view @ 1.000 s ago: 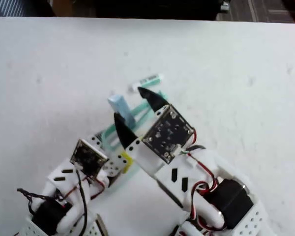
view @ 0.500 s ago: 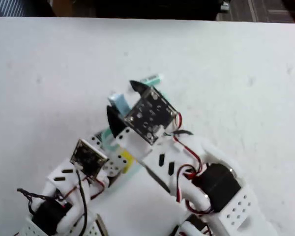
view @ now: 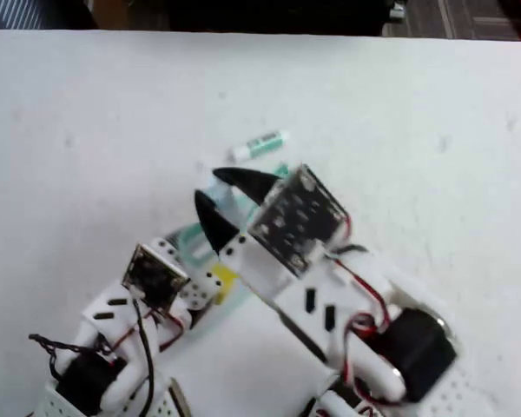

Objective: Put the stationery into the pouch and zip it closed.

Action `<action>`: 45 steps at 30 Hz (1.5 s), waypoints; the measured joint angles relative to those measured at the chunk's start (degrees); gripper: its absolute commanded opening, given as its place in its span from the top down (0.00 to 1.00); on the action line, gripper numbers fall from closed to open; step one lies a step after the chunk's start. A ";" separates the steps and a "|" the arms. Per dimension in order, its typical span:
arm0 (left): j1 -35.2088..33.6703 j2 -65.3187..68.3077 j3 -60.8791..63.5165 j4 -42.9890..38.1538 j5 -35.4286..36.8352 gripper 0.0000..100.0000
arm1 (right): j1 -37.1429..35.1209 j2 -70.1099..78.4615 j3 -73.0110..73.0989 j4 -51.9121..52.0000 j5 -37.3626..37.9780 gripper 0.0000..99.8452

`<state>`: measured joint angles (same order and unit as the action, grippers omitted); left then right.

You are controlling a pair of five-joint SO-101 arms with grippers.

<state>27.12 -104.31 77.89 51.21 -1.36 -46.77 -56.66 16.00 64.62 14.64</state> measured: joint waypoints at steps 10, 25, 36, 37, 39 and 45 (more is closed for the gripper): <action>-0.79 0.00 0.00 0.00 1.85 0.80 | -0.35 -6.24 10.29 -6.59 0.00 0.98; -1.41 0.00 0.00 0.00 2.11 0.80 | -0.26 -1.49 13.63 -11.69 0.00 0.79; -1.32 -0.09 0.00 0.00 2.11 0.92 | 0.18 -2.11 4.92 -4.48 0.00 0.79; -1.14 -0.09 0.00 0.00 2.11 0.97 | 1.49 -2.11 4.13 -4.48 0.00 0.79; -1.67 0.00 0.00 0.00 2.20 0.97 | 5.19 -2.11 3.16 -4.48 0.00 0.79; -11.34 0.09 0.00 -0.70 2.20 0.98 | 17.85 9.41 2.55 -4.48 0.00 0.79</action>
<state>15.78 -104.22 77.89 50.51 0.84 -28.92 -47.25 18.55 60.13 14.64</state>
